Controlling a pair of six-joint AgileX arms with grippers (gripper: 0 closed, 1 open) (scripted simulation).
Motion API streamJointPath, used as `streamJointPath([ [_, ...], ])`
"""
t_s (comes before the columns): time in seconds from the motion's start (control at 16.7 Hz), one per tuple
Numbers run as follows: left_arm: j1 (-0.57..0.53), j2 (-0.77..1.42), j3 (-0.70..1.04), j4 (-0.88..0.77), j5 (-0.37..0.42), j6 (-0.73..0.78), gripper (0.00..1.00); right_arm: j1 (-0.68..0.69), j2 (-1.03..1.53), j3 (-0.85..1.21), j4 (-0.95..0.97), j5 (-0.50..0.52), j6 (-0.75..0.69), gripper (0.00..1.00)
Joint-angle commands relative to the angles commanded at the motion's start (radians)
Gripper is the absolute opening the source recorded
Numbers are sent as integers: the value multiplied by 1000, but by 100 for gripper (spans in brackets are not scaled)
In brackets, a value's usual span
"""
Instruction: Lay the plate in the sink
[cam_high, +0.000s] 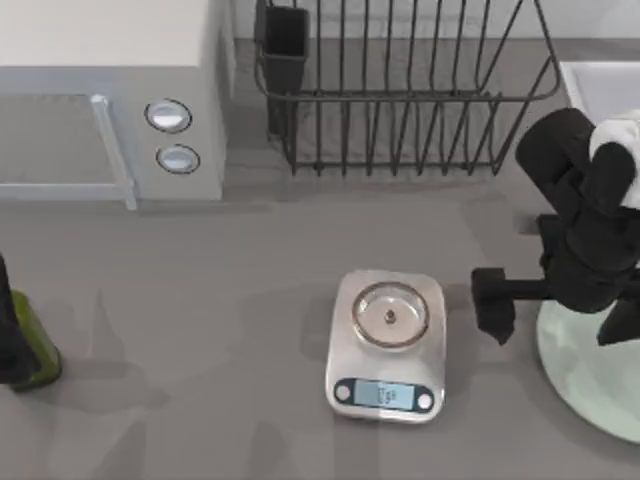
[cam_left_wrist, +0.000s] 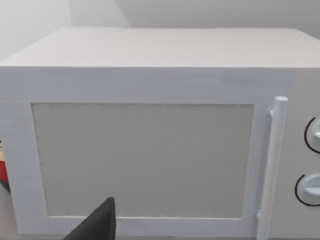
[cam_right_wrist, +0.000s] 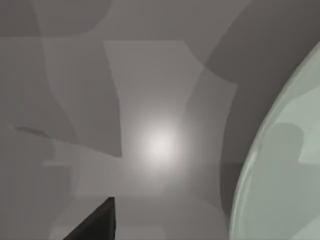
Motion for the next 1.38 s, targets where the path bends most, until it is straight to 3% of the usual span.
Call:
streamJointPath([
  [0.24, 0, 0, 0, 0, 0, 0, 100, 3, 67, -79, 142, 0, 3, 100],
  [0.54, 0, 0, 0, 0, 0, 0, 100, 7, 76, -86, 159, -1, 3, 100],
  [1.32, 0, 0, 0, 0, 0, 0, 100, 7, 76, -86, 159, -1, 3, 2],
  [1.38, 0, 0, 0, 0, 0, 0, 100, 7, 76, -86, 159, -1, 3, 0],
])
